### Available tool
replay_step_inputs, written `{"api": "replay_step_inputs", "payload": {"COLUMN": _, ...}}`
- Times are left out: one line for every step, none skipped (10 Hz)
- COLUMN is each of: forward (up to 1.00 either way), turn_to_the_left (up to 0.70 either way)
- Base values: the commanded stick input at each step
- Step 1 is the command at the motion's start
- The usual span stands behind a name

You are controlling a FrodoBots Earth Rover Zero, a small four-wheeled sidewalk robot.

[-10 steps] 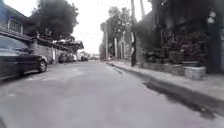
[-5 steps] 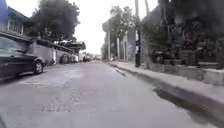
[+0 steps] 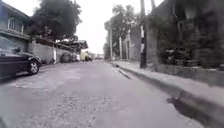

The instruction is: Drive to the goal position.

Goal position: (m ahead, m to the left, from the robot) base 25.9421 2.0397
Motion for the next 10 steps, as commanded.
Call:
{"api": "replay_step_inputs", "payload": {"forward": 1.0, "turn_to_the_left": 0.04}}
{"api": "replay_step_inputs", "payload": {"forward": 1.0, "turn_to_the_left": 0.04}}
{"api": "replay_step_inputs", "payload": {"forward": 1.0, "turn_to_the_left": 0.04}}
{"api": "replay_step_inputs", "payload": {"forward": 1.0, "turn_to_the_left": 0.04}}
{"api": "replay_step_inputs", "payload": {"forward": 1.0, "turn_to_the_left": 0.04}}
{"api": "replay_step_inputs", "payload": {"forward": 1.0, "turn_to_the_left": 0.04}}
{"api": "replay_step_inputs", "payload": {"forward": 1.0, "turn_to_the_left": 0.04}}
{"api": "replay_step_inputs", "payload": {"forward": 1.0, "turn_to_the_left": 0.04}}
{"api": "replay_step_inputs", "payload": {"forward": 1.0, "turn_to_the_left": 0.04}}
{"api": "replay_step_inputs", "payload": {"forward": 1.0, "turn_to_the_left": 0.04}}
